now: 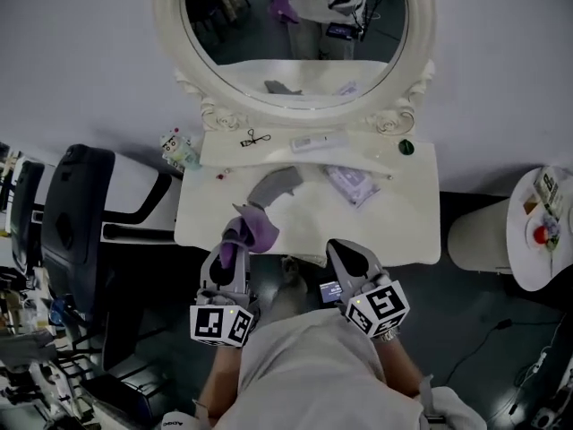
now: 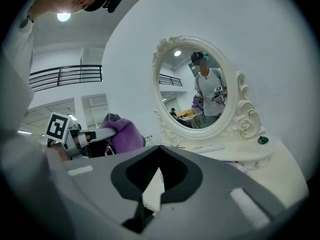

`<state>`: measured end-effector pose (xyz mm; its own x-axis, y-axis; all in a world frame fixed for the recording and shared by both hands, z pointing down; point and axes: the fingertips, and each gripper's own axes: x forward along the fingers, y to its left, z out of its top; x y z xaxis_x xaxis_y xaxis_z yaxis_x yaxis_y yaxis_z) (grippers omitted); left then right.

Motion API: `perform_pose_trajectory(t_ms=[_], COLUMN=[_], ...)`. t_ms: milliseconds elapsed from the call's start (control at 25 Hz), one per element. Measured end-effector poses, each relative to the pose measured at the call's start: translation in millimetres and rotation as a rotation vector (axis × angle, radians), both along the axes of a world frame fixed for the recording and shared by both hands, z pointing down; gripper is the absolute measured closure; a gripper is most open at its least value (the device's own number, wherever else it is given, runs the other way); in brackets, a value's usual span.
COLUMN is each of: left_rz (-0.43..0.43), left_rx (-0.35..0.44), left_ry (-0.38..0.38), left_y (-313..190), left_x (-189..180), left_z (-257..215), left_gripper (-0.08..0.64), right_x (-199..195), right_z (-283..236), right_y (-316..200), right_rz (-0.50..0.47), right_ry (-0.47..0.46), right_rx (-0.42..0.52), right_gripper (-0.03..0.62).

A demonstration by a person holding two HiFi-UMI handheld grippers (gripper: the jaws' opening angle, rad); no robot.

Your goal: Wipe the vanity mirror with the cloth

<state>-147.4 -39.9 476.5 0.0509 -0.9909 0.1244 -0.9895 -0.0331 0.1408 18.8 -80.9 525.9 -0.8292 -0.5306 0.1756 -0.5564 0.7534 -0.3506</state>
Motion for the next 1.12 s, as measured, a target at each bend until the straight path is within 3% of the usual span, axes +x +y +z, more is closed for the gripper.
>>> perform_pose_trajectory(t_ms=[200, 440, 560, 760, 920, 1120], left_rz=[0.021, 0.228, 0.313, 0.395, 0.426, 0.479], left_rx=[-0.003, 0.040, 0.051, 0.064, 0.028, 0.030], left_ry=[0.015, 0.083, 0.110, 0.111, 0.150, 0.192], left_y=[43, 74, 100, 161, 196, 225], left_x=[9, 19, -6, -78, -112, -108], left_z=[-2, 4, 5, 2, 14, 13], left_gripper=[0.497, 0.497, 0.497, 0.497, 0.497, 0.497], right_x=[1, 6, -8, -41, -73, -79], right_z=[-13, -34, -36, -30, -39, -53], right_y=[24, 70, 104, 182, 241, 292], right_rz=[0.002, 0.185, 0.291, 0.527, 0.530, 0.541], right_ry=[-0.011, 0.015, 0.028, -0.007, 0.048, 0.098], right_rx=[0.047, 0.114, 0.129, 0.076, 0.092, 0.091], right_gripper=[0.586, 0.586, 0.586, 0.586, 0.586, 0.586])
